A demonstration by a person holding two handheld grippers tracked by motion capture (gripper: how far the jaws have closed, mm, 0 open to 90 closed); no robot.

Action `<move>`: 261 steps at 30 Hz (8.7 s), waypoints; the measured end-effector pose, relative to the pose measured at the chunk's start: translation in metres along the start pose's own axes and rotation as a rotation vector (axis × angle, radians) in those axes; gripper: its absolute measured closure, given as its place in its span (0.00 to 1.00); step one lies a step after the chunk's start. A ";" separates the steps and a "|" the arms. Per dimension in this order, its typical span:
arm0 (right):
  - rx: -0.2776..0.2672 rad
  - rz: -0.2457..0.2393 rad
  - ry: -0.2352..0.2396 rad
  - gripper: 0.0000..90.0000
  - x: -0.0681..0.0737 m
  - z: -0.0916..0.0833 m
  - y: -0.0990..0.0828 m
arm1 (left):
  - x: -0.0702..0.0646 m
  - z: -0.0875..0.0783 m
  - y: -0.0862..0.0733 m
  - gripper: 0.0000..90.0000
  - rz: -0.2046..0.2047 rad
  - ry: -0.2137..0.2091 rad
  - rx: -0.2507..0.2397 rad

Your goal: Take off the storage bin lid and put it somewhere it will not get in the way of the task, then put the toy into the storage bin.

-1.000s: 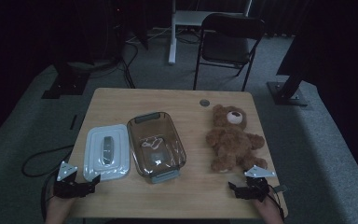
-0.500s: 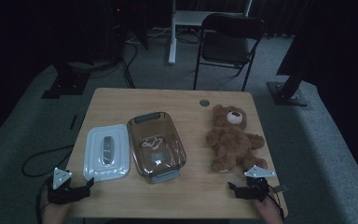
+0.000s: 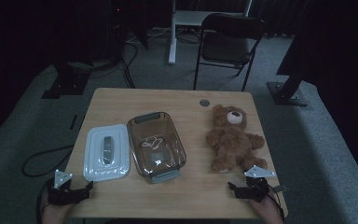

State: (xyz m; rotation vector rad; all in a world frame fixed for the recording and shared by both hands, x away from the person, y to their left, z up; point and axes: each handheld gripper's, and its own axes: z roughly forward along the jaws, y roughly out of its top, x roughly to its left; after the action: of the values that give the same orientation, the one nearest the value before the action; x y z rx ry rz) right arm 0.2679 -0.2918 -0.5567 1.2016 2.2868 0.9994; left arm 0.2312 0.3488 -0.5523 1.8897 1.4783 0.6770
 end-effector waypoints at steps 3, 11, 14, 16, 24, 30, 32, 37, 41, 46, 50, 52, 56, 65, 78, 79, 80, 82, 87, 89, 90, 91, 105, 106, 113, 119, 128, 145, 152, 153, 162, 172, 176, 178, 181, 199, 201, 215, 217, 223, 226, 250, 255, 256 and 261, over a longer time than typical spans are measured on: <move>0.000 -0.004 0.003 0.14 0.000 0.000 0.000 | -0.001 0.000 0.000 0.01 0.012 -0.025 -0.005; 0.027 -0.018 0.019 0.14 -0.002 -0.001 0.002 | -0.004 0.004 0.000 0.01 0.030 -0.060 0.028; 0.044 -0.018 0.018 0.15 -0.002 -0.003 0.002 | -0.003 0.004 0.000 0.01 0.032 -0.055 0.033; 0.051 -0.006 0.016 0.16 -0.002 -0.006 0.002 | -0.003 0.003 0.001 0.01 0.031 -0.042 0.021; -0.054 0.044 0.020 0.16 -0.008 -0.039 0.015 | -0.001 0.002 0.001 0.01 0.018 -0.036 0.013; -0.118 0.076 -0.008 0.16 -0.018 -0.056 0.036 | -0.001 0.001 0.001 0.01 0.021 -0.033 0.018; -0.124 0.078 -0.012 0.16 -0.019 -0.057 0.038 | -0.001 0.001 0.001 0.01 0.021 -0.033 0.017; -0.164 0.127 -0.021 0.16 -0.029 -0.054 0.057 | -0.001 0.001 0.001 0.01 0.021 -0.035 0.019; -0.199 0.149 -0.049 0.16 -0.034 -0.047 0.069 | 0.000 0.002 0.001 0.01 0.022 -0.035 0.027; -0.199 0.159 -0.065 0.16 -0.037 -0.037 0.082 | -0.001 0.002 0.001 0.01 0.026 -0.034 0.027; -0.190 0.171 -0.073 0.16 -0.040 -0.029 0.092 | 0.000 0.002 0.001 0.01 0.024 -0.035 0.026; -0.184 0.185 -0.062 0.16 -0.043 -0.024 0.099 | 0.000 0.002 0.001 0.01 0.026 -0.032 0.029; -0.171 0.202 -0.064 0.16 -0.045 -0.018 0.108 | -0.001 0.002 0.001 0.01 0.027 -0.034 0.031; -0.101 0.308 -0.072 0.14 -0.058 0.005 0.125 | -0.001 0.003 0.004 0.01 0.038 -0.037 0.041; 0.007 0.336 -0.059 0.12 -0.057 0.031 0.136 | -0.009 0.016 0.036 0.01 0.088 -0.077 0.037; 0.018 0.336 -0.060 0.12 -0.058 0.032 0.136 | -0.010 0.018 0.039 0.01 0.089 -0.078 0.038; 0.023 0.337 -0.058 0.12 -0.057 0.033 0.136 | -0.011 0.020 0.043 0.01 0.093 -0.081 0.034; 0.022 0.339 -0.058 0.12 -0.056 0.034 0.136 | -0.014 0.024 0.049 0.01 0.099 -0.091 0.033; 0.041 0.319 -0.070 0.13 -0.052 0.040 0.135 | -0.023 0.035 0.068 0.01 0.124 -0.120 0.020; 0.046 0.313 -0.073 0.13 -0.051 0.041 0.134 | -0.026 0.040 0.075 0.01 0.136 -0.131 0.016; 0.049 0.300 -0.075 0.14 -0.051 0.041 0.134 | -0.029 0.042 0.079 0.01 0.145 -0.139 0.014; 0.056 0.280 -0.077 0.15 -0.051 0.041 0.134 | -0.031 0.044 0.082 0.01 0.150 -0.145 0.015; 0.086 0.220 -0.096 0.34 -0.047 0.044 0.137 | -0.059 0.066 0.112 0.01 0.195 -0.245 -0.031; 0.085 0.218 -0.098 0.35 -0.046 0.044 0.137 | -0.060 0.066 0.113 0.01 0.200 -0.245 -0.040; 0.076 0.196 -0.102 0.48 -0.047 0.041 0.135 | -0.062 0.063 0.122 0.01 0.229 -0.244 -0.070; 0.072 0.162 -0.140 0.66 -0.044 0.040 0.136 | -0.070 0.065 0.135 0.01 0.275 -0.269 -0.090; 0.028 0.159 -0.154 0.80 -0.046 0.030 0.139 | -0.081 0.077 0.144 0.01 0.316 -0.304 -0.072; -0.085 0.146 -0.156 0.83 -0.047 -0.006 0.153 | -0.094 0.080 0.147 0.01 0.339 -0.333 -0.061; -0.125 0.142 -0.150 0.83 -0.047 -0.024 0.159 | -0.104 0.085 0.154 0.01 0.354 -0.338 -0.052; -0.128 0.138 -0.148 0.83 -0.047 -0.026 0.160 | -0.106 0.086 0.155 0.01 0.357 -0.343 -0.050; -0.166 0.097 -0.143 0.83 -0.038 -0.042 0.169 | -0.124 0.092 0.161 0.01 0.380 -0.370 -0.051; -0.234 0.051 -0.124 0.83 -0.023 -0.066 0.191 | -0.136 0.096 0.168 0.01 0.403 -0.382 -0.046; -0.255 0.032 -0.114 0.83 -0.015 -0.073 0.201 | -0.141 0.098 0.170 0.01 0.404 -0.392 -0.047; -0.266 0.018 -0.101 0.83 -0.010 -0.075 0.207 | -0.143 0.099 0.170 0.01 0.409 -0.396 -0.046; -0.279 0.000 -0.082 0.83 -0.003 -0.078 0.214 | -0.146 0.100 0.171 0.01 0.418 -0.401 -0.044; -0.280 -0.102 -0.003 0.83 0.036 -0.072 0.240 | -0.170 0.106 0.177 0.01 0.434 -0.435 -0.050; -0.277 -0.107 0.002 0.83 0.038 -0.070 0.241 | -0.171 0.106 0.178 0.01 0.437 -0.435 -0.050; -0.239 -0.147 0.020 0.83 0.049 -0.049 0.250 | -0.144 0.072 0.168 0.01 0.404 -0.404 -0.083; -0.233 -0.150 0.023 0.83 0.051 -0.046 0.251 | -0.138 0.066 0.165 0.01 0.392 -0.403 -0.086; -0.212 -0.172 0.038 0.83 0.058 -0.034 0.255 | -0.119 0.048 0.157 0.01 0.369 -0.374 -0.102; -0.209 -0.173 0.050 0.83 0.062 -0.030 0.256 | -0.110 0.040 0.152 0.01 0.349 -0.357 -0.106; -0.084 -0.226 0.086 0.82 0.096 0.001 0.240 | -0.039 0.009 0.096 0.01 0.197 -0.238 -0.094; -0.060 -0.237 0.087 0.82 0.098 0.006 0.231 | -0.032 0.008 0.086 0.01 0.177 -0.222 -0.085; -0.052 -0.238 0.088 0.82 0.098 0.008 0.230 | -0.030 0.008 0.084 0.01 0.174 -0.220 -0.084; -0.030 -0.225 0.099 0.81 0.098 0.017 0.223 | -0.025 0.005 0.077 0.01 0.160 -0.206 -0.082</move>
State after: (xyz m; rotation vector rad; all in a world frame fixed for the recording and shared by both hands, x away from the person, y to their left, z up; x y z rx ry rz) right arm 0.3475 -0.1188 -0.4046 0.8769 2.4086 1.0240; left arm 0.2783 0.3114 -0.4985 1.9642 1.1641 0.5862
